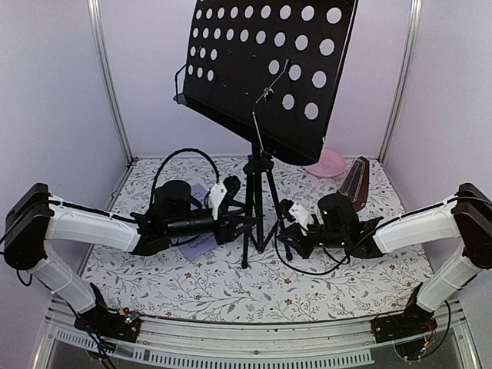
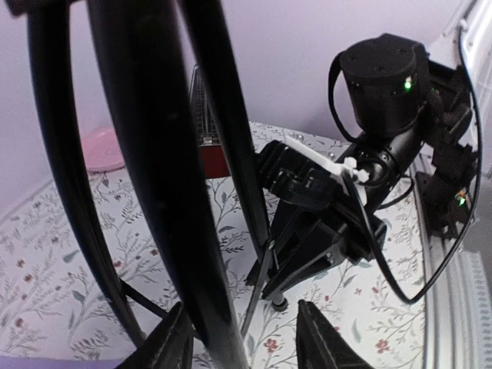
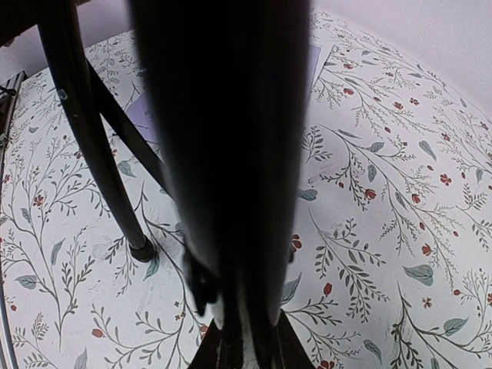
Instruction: Set up the instrument practice props
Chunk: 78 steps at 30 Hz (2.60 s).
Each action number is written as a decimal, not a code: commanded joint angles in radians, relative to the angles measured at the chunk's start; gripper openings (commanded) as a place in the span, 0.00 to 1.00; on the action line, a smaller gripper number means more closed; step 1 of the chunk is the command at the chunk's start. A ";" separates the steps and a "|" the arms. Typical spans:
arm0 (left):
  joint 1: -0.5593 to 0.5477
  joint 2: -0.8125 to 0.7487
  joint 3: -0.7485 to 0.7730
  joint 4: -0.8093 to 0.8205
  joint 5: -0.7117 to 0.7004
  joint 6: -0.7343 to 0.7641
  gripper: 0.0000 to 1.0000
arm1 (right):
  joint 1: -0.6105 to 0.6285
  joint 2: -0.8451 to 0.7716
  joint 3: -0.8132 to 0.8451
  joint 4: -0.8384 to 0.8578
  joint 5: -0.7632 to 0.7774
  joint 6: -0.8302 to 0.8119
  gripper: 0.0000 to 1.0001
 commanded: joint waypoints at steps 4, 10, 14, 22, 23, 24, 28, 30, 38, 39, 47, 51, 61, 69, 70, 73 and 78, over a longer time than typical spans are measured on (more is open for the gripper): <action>-0.014 -0.003 0.028 -0.057 -0.086 -0.018 0.19 | -0.011 0.025 -0.012 -0.160 0.063 0.059 0.00; 0.001 -0.105 0.019 -0.221 -0.157 0.021 0.00 | -0.041 -0.025 -0.035 -0.182 0.054 0.088 0.00; 0.001 -0.174 -0.002 -0.308 -0.202 0.038 0.00 | -0.041 -0.040 -0.035 -0.217 0.042 0.124 0.00; -0.001 -0.275 -0.039 -0.443 -0.234 0.018 0.00 | -0.036 -0.100 -0.092 -0.279 0.010 0.258 0.00; -0.002 -0.287 -0.045 -0.456 -0.233 0.012 0.00 | -0.034 -0.114 -0.099 -0.288 0.008 0.275 0.00; -0.001 -0.299 -0.051 -0.469 -0.231 0.006 0.00 | -0.033 -0.125 -0.106 -0.297 0.004 0.297 0.00; 0.000 -0.333 -0.077 -0.512 -0.229 -0.022 0.00 | -0.019 -0.155 -0.120 -0.345 -0.010 0.349 0.00; 0.000 -0.346 -0.082 -0.538 -0.231 -0.031 0.00 | -0.017 -0.161 -0.126 -0.365 -0.020 0.373 0.00; -0.007 -0.434 -0.083 -0.667 -0.261 -0.076 0.00 | -0.004 -0.170 -0.189 -0.397 -0.057 0.494 0.00; -0.009 -0.440 -0.088 -0.673 -0.266 -0.082 0.00 | -0.001 -0.169 -0.200 -0.396 -0.060 0.507 0.00; -0.056 -0.424 -0.108 -0.713 -0.283 -0.145 0.00 | 0.021 -0.147 -0.227 -0.428 -0.038 0.598 0.00; -0.089 -0.415 -0.135 -0.708 -0.297 -0.199 0.00 | 0.061 -0.126 -0.246 -0.413 -0.032 0.647 0.00; -0.120 -0.390 -0.142 -0.683 -0.317 -0.201 0.00 | 0.099 -0.115 -0.223 -0.412 -0.025 0.647 0.03; -0.120 -0.395 -0.124 -0.658 -0.291 -0.208 0.36 | 0.109 -0.203 -0.197 -0.396 -0.047 0.589 0.39; -0.120 -0.406 -0.125 -0.650 -0.284 -0.210 0.41 | 0.110 -0.222 -0.192 -0.398 -0.049 0.580 0.46; -0.120 -0.456 -0.146 -0.609 -0.268 -0.212 0.56 | 0.110 -0.285 -0.184 -0.404 -0.053 0.553 0.62; -0.119 -0.555 -0.192 -0.526 -0.287 -0.201 0.67 | 0.111 -0.395 -0.168 -0.412 -0.058 0.523 0.80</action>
